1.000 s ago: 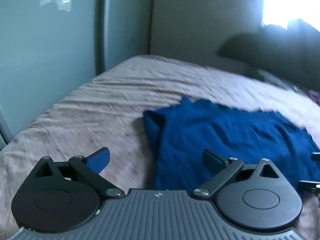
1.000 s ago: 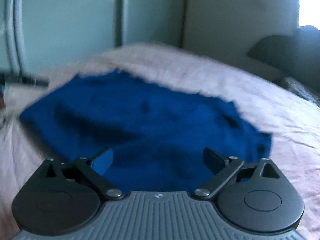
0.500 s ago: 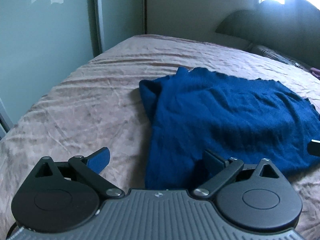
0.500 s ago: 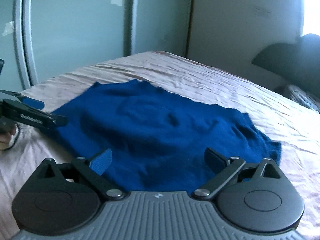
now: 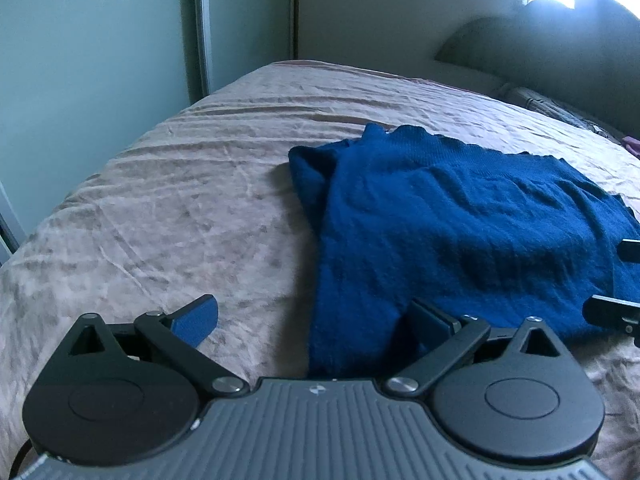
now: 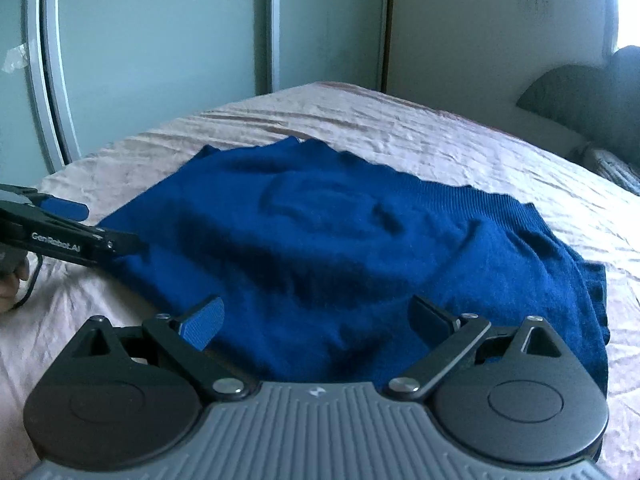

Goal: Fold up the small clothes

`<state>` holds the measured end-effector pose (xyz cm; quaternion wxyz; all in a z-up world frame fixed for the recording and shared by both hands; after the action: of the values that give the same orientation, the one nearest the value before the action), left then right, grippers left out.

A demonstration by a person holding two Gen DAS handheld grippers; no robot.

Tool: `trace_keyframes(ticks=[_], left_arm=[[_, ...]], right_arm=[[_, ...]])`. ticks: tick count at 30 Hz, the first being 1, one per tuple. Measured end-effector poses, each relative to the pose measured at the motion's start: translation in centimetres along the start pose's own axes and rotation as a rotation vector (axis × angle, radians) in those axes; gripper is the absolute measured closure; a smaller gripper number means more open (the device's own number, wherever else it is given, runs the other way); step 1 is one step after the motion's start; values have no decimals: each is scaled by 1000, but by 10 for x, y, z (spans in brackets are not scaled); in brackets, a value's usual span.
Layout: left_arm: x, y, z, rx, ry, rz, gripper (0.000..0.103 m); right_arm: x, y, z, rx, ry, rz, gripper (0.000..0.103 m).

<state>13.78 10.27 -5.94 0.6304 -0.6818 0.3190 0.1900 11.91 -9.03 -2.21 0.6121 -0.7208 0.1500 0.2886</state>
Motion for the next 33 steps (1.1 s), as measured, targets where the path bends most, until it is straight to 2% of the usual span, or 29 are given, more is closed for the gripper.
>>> trace_keyframes(ticks=[4,8,11,15,18,21,24,25,26,27,28,29,31,32,33], left_arm=[[0,-11,8,-65,52,-11,1],[10,-35,32,-253,167,-28,1],[28,-51,44,-328,221,4,2],[57,-70,43,-317,329,67,2],[79,-77,38,-363,430,101,2],[96,-87,36,-394,478,95,2],[111,-97,32,-413,523,94,3],[115,-100,29,-409,533,96,4],[119,-103,26,-397,537,98,9],[122,-106,25,-380,531,103,20],[126,-108,22,-353,513,110,35],[130,-110,20,-325,490,121,43],[134,-109,15,-278,465,157,79],[137,-108,12,-270,454,171,88],[137,-108,12,-263,443,169,89]], right_arm=[[-10,-7,21,-61,-2,-47,4],[-16,-8,56,-153,-21,-75,4],[-13,-3,88,-266,-23,-93,4],[2,4,123,-459,76,-134,4],[6,-4,137,-578,192,-227,4],[17,-14,148,-661,292,-300,5],[30,-24,154,-654,295,-320,6],[34,-28,156,-662,295,-327,15],[37,-29,160,-677,299,-335,37],[42,-29,164,-699,304,-338,54],[48,-28,168,-723,293,-332,67],[53,-25,172,-733,271,-319,75],[55,-22,176,-724,239,-311,82],[54,-22,175,-719,231,-314,85],[52,-23,174,-703,212,-312,86]])
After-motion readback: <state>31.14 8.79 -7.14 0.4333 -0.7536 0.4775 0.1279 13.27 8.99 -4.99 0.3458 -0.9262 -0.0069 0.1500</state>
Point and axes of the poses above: each gripper's, at about its wrist camera, not at the fingertips, and x roughly the way its jaws point, z to its left, y to its underside, the point moved 10 cm from there along x, roughly the way its jaws point, and after that the axes turned 12 degrees about y, right-handed, at the moved point
